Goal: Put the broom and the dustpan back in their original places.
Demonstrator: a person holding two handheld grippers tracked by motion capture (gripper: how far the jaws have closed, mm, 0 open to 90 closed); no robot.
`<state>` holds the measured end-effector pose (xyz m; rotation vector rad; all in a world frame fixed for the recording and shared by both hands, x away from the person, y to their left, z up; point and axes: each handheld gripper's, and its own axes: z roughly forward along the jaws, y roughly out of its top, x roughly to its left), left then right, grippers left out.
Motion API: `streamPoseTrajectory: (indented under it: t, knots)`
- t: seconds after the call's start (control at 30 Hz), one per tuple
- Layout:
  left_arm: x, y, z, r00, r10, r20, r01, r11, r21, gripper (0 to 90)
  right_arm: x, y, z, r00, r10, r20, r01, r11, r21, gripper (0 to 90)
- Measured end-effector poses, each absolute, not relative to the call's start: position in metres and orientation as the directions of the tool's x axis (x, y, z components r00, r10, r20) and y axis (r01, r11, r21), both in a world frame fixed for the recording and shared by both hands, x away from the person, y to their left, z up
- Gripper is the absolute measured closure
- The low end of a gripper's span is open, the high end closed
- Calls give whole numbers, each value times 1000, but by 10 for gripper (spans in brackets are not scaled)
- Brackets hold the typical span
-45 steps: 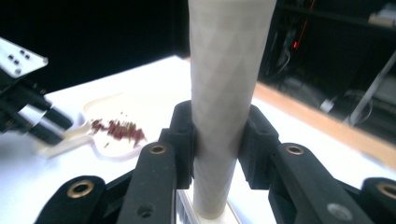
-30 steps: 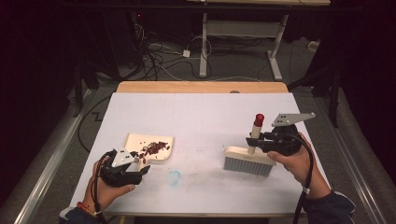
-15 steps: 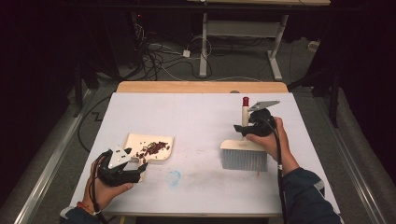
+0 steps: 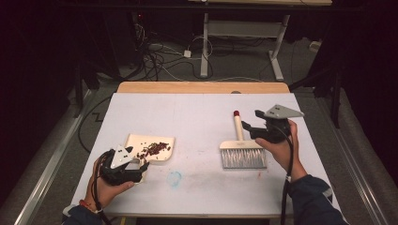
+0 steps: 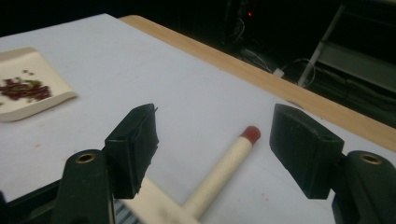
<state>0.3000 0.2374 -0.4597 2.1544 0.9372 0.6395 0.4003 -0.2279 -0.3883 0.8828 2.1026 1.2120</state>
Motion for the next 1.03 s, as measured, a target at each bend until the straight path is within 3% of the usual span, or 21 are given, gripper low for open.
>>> streamPoseTrajectory:
  t: [0.17, 0.4, 0.7, 1.03]
  knots:
    - [297, 236, -463, 608, 777, 163, 418, -488, 766, 198, 354, -246, -396, -630, 756, -176, 196, 374, 906, 305]
    - [291, 229, -466, 614, 770, 173, 398, -491, 775, 197, 311, -266, -418, -599, 777, -192, 205, 381, 901, 297]
    - [291, 224, -467, 627, 757, 184, 391, -511, 766, 197, 309, -271, -430, -557, 803, -210, 226, 391, 892, 207]
    - [293, 224, -466, 618, 763, 187, 396, -508, 765, 197, 307, -270, -431, -551, 807, -213, 227, 390, 892, 215]
